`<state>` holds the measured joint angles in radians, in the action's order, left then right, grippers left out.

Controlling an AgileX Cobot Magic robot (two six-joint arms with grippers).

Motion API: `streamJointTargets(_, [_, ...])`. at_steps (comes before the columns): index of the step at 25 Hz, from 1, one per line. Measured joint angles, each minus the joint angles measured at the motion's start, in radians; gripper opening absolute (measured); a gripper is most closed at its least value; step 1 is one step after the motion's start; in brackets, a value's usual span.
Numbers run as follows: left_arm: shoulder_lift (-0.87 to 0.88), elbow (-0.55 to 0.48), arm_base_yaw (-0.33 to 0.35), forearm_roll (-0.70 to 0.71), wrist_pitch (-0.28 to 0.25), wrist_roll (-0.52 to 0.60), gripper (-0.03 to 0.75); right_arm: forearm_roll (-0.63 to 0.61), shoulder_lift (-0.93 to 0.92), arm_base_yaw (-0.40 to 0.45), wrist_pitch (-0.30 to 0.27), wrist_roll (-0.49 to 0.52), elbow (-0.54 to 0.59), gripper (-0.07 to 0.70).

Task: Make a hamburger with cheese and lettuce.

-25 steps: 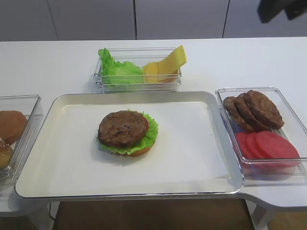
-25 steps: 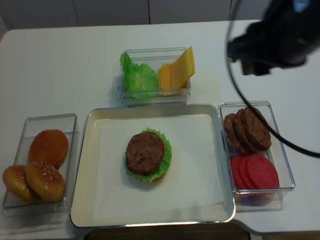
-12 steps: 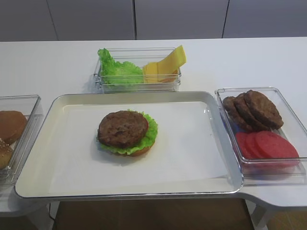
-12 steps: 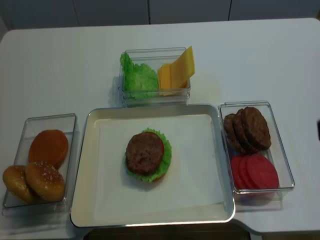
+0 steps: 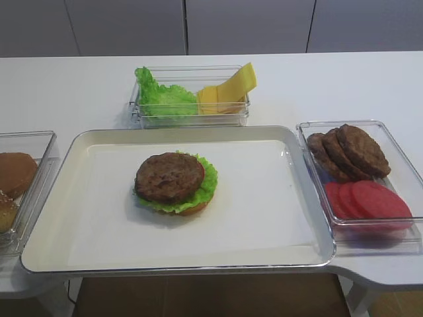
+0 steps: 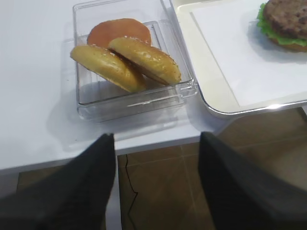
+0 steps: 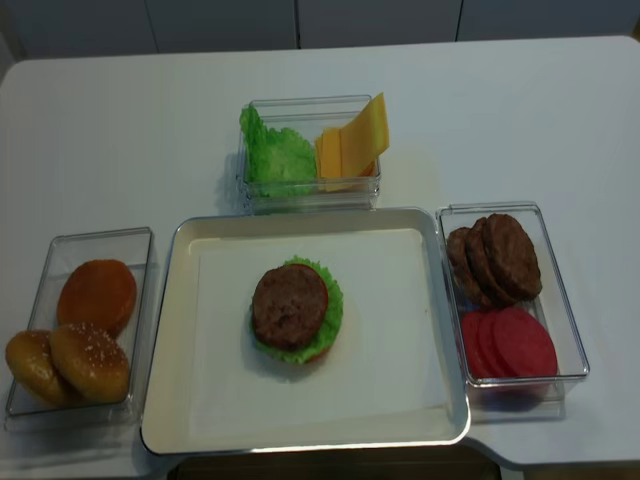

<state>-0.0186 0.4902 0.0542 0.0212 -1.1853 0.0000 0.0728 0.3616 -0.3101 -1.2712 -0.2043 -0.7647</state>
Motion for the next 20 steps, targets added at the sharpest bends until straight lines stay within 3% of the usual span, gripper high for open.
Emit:
streamJointTargets(3, [0.0,0.0,0.0,0.0,0.0,0.0,0.414,-0.022,-0.087,0.061,0.007,0.059,0.061,0.323])
streamJointTargets(9, [0.0,0.0,0.0,0.0,0.0,0.0,0.414,-0.094,-0.245,0.161,0.088,0.164,0.157,0.323])
streamJointTargets(14, [0.0,0.0,0.0,0.0,0.0,0.0,0.414,-0.149,-0.317,0.187,0.154,0.222,0.214,0.323])
streamJointTargets(20, [0.0,0.0,0.0,0.0,0.0,0.0,0.414,-0.151,-0.373,0.19,0.171,0.264,0.255,0.323])
